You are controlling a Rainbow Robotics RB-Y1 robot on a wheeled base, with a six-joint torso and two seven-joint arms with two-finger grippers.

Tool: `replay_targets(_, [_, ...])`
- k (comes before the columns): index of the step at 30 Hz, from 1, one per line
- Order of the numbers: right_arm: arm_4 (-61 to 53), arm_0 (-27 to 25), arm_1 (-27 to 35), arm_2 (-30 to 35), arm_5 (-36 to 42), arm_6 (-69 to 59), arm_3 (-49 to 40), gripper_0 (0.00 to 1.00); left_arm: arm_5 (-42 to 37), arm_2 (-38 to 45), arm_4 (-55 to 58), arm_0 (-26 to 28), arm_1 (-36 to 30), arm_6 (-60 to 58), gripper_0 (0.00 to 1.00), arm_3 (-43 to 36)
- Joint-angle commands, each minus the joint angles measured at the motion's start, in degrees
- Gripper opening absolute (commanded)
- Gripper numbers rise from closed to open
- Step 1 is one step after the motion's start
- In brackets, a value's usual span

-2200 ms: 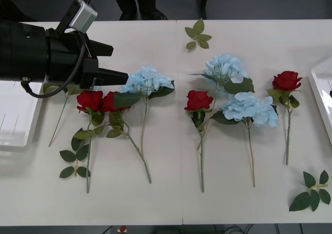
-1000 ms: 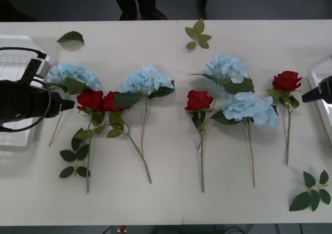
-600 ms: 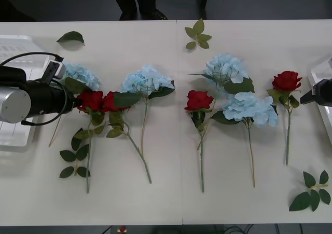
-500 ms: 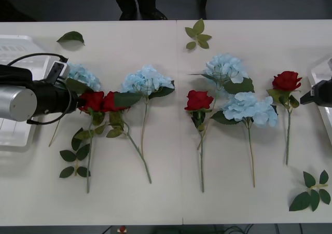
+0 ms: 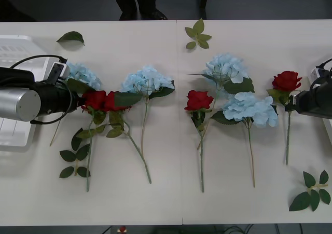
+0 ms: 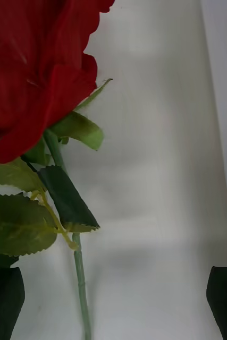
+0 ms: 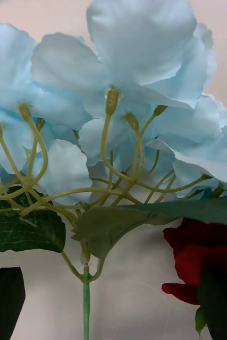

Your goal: Place the red flowers into the right box and the blue flowers into the left box. If a person shows an open palm, hand one flower to the person first, then continue sorting.

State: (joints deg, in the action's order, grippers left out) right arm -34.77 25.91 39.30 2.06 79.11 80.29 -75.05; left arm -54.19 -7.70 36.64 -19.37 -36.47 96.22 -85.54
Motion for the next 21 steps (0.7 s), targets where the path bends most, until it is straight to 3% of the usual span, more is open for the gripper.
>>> replay_targets(1, [1.1, 1.3, -0.8, -0.9, -2.2, -2.4, 0.9, 1.00, 0.6, 1.9, -0.8, 0.3, -2.5, 2.2, 0.94, -0.3])
replay_targets(8, [3.3, 1.3, -2.7, -1.8, -6.1, -2.6, 3.7, 1.00, 5.2, 2.4, -2.1, 0.2, -1.9, 2.7, 0.93, 5.3])
replay_targets(12, [4.4, 1.3, -3.7, -1.8, -6.6, -2.9, 4.0, 1.00, 5.6, 2.5, -2.7, 0.2, -1.5, 3.0, 0.74, 6.7])
replay_targets(16, [4.9, 1.3, -4.4, -1.9, -6.6, -3.3, 4.0, 1.00, 5.6, 2.4, -3.3, 0.2, -0.1, 3.1, 0.68, 7.5])
replay_targets(17, [5.1, 1.3, -4.7, -1.9, -6.6, -3.4, 4.0, 1.00, 5.6, 2.4, -3.4, 0.2, 0.3, 3.1, 0.51, 7.5])
replay_targets(18, [5.2, 1.3, -4.8, -1.9, -6.6, -3.6, 4.0, 1.00, 5.6, 2.4, -3.6, 0.2, 0.6, 3.1, 0.18, 7.5])
replay_targets(19, [5.3, 1.3, -4.8, -1.9, -6.7, -3.6, 4.0, 0.96, 5.6, 2.4, -3.7, 0.2, 0.9, 3.0, 0.02, 7.5])
replay_targets(21, [5.5, 1.3, -5.1, -2.0, -6.8, -3.7, 4.0, 0.89, 5.5, 2.4, -3.9, 0.2, 1.3, 3.1, 0.00, 7.6])
